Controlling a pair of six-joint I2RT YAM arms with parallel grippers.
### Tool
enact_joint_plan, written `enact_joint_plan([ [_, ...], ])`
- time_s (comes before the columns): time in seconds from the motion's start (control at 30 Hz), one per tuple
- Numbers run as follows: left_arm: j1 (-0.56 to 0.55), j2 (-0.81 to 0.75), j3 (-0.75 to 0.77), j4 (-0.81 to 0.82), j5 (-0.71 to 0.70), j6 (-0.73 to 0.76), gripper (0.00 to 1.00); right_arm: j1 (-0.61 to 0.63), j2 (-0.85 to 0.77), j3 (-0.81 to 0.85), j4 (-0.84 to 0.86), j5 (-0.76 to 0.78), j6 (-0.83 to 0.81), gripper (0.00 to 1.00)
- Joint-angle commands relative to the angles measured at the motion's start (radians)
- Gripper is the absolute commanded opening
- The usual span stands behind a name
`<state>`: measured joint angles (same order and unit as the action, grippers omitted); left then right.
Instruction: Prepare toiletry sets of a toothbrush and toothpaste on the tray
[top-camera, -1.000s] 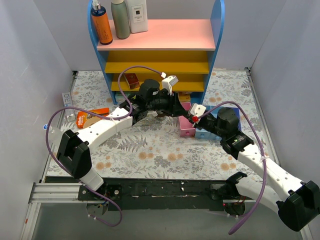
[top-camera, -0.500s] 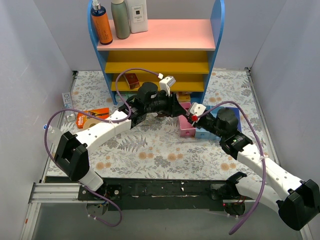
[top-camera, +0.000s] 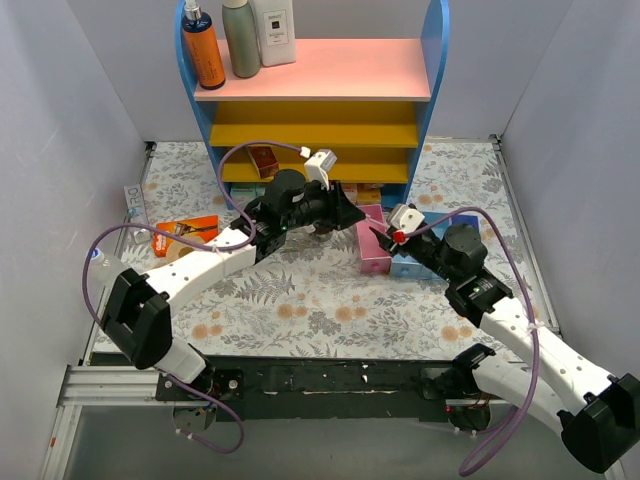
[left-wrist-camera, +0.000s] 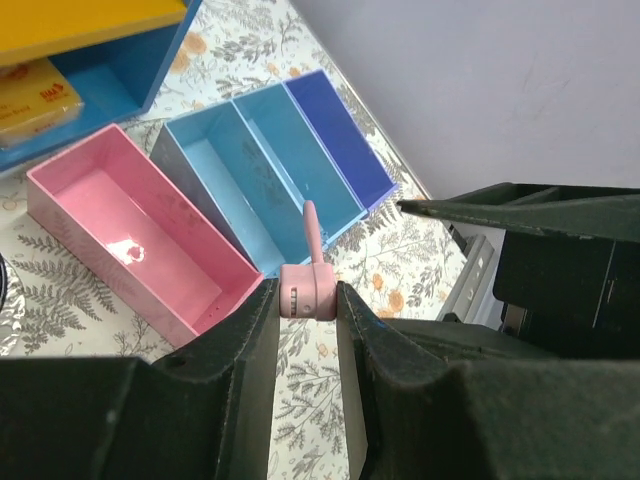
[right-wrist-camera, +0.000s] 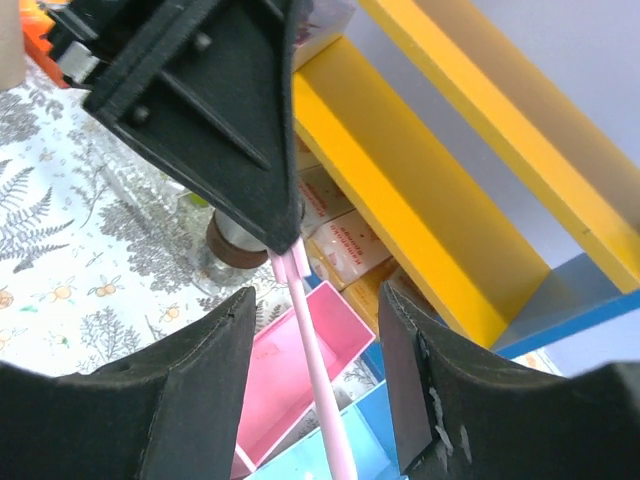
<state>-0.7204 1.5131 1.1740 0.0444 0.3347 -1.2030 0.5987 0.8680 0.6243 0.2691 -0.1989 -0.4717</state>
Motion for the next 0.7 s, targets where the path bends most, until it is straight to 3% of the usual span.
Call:
enact_joint_plan([
  [0.0, 0.012, -0.111, -0.026, 0.069, -0.078, 0.017, 0.00, 0.003, -0.066, -0.014, 0.065, 0.134, 0.045, 0.61],
  [0.17, 0.022, -0.215, -0.043, 0.042, -0.135, 0.134, 0.00, -0.019, -0.095, -0.021, 0.078, 0.317, 0.047, 0.63],
  [0.4, 0.050, -0.356, -0.074, -0.118, -0.312, 0.241, 0.00, -0.053, -0.064, -0.003, 0.059, 0.515, 0.073, 0.63],
  [0.67, 0.263, -0.494, -0.158, -0.178, -0.267, 0.258, 0.00, -0.071, -0.101, -0.001, 0.058, 0.576, 0.117, 0.63],
])
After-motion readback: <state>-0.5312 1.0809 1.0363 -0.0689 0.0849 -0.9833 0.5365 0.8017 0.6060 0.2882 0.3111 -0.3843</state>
